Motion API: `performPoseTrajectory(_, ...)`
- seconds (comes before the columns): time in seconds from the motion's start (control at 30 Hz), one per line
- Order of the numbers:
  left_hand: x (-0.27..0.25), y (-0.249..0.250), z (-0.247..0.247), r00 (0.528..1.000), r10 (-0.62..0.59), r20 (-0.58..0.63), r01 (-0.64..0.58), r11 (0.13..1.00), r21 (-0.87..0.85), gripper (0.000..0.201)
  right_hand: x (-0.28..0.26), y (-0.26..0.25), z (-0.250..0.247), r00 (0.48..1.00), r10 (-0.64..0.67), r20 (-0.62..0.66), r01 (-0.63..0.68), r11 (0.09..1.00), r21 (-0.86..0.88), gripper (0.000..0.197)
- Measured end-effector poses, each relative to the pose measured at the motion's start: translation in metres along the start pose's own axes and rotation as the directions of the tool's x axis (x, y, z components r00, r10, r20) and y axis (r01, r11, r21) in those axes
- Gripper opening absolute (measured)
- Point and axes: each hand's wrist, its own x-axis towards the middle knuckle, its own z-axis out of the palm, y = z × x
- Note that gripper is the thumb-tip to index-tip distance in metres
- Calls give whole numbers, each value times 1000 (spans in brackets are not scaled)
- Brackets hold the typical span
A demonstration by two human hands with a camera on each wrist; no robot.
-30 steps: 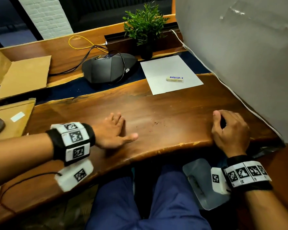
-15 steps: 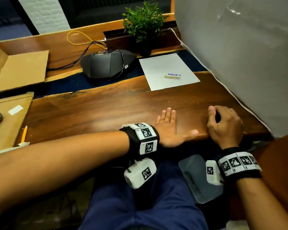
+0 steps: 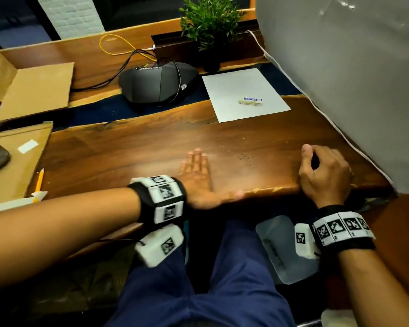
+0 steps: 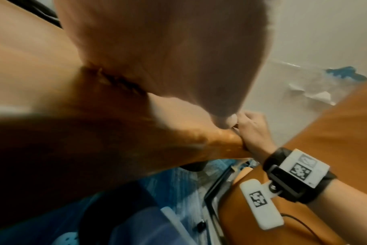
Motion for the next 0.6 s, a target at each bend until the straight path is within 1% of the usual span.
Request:
performPoseTrajectory(0.1, 9, 46, 1, 988, 154, 4, -154, 988, -31, 132, 0, 0, 0, 1000, -4, -5, 4, 1000, 10, 38)
performPoseTrajectory(0.17, 13, 72, 1, 967, 257, -3, -256, 965, -57, 125, -1, 1, -1, 1000, -6, -5, 6, 1000, 18, 40)
performPoseTrajectory(0.23, 16, 81, -5, 946, 323, -36, -325, 936, -133, 116, -1, 3, -1, 1000, -14, -5, 14, 999, 29, 40)
performPoseTrajectory(0.3, 16, 69, -17, 939, 328, -100, -342, 921, -190, 109, 0, 4, 0, 1000, -19, -3, 19, 999, 31, 40)
performPoseTrajectory(0.37, 13, 41, -33, 953, 266, -146, -291, 937, -194, 108, 0, 4, 0, 1000, -17, -7, 17, 999, 31, 40)
performPoseTrajectory(0.43, 10, 4, -51, 981, 121, -150, -149, 970, -194, 105, 0, 3, 0, 1000, -8, -11, 8, 999, 38, 41)
performPoseTrajectory(0.5, 16, -38, -64, 991, -47, -122, 25, 984, -176, 103, 0, 2, 0, 1000, 3, -11, -2, 999, 33, 40)
performPoseTrajectory(0.53, 22, -56, -66, 989, -110, -102, 95, 985, -143, 107, 0, 1, 0, 1000, 3, -11, -2, 1000, 28, 40)
performPoseTrajectory(0.57, 27, -69, -65, 987, -141, -82, 134, 987, -86, 114, 0, 1, 0, 1000, 0, -12, 1, 1000, 25, 40)
performPoseTrajectory(0.6, 31, -74, -60, 988, -144, -64, 142, 989, -27, 123, 0, 1, 0, 1000, -1, -14, 2, 1000, 25, 40)
